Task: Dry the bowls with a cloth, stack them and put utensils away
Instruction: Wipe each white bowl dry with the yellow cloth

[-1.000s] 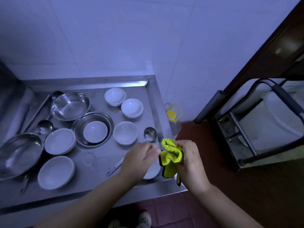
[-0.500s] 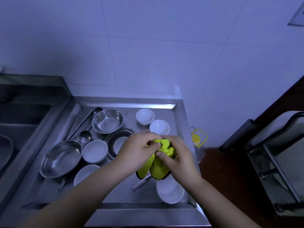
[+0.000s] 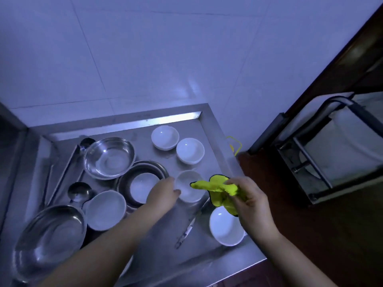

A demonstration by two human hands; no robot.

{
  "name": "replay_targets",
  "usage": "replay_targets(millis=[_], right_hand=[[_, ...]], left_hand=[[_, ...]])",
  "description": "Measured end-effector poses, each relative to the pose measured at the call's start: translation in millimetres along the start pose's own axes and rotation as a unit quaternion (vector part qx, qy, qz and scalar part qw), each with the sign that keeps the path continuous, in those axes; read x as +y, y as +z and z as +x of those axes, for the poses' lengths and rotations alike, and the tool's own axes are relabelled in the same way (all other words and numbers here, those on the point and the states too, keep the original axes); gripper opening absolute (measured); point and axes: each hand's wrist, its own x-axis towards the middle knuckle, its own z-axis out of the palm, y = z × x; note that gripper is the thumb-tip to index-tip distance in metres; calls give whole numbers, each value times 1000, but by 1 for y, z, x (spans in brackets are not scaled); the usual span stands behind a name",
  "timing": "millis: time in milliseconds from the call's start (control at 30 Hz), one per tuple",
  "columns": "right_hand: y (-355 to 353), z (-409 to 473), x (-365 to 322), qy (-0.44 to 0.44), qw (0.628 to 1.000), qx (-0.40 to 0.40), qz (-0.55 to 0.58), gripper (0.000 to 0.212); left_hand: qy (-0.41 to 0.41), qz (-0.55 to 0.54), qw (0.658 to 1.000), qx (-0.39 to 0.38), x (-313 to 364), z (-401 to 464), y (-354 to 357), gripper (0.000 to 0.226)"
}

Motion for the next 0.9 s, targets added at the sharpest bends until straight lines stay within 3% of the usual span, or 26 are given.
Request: replay_targets(millis=[100, 167, 300, 467, 667, 900], right_hand=[[4, -8, 0, 15, 998, 31, -54, 45], [9, -16, -3, 34, 996, 55, -69, 41], [19, -25, -24, 96, 993, 72, -10, 42], [27, -31, -28, 141, 988, 67, -22, 45], [45, -14, -34, 110, 991, 60, -51, 44], [69, 18, -85, 17, 996, 84, -32, 44]], left_hand=[[-24, 19, 999, -24, -4, 23, 14, 34], [-41, 25, 997, -55, -7, 34, 22, 38], [-62, 17, 994, -89, -12, 45, 30, 33], [-82, -81, 992, -51, -18, 34, 15, 26], [33, -226, 970, 81, -17, -15, -53, 28], [203, -242, 924, 216, -4, -80, -147, 46]])
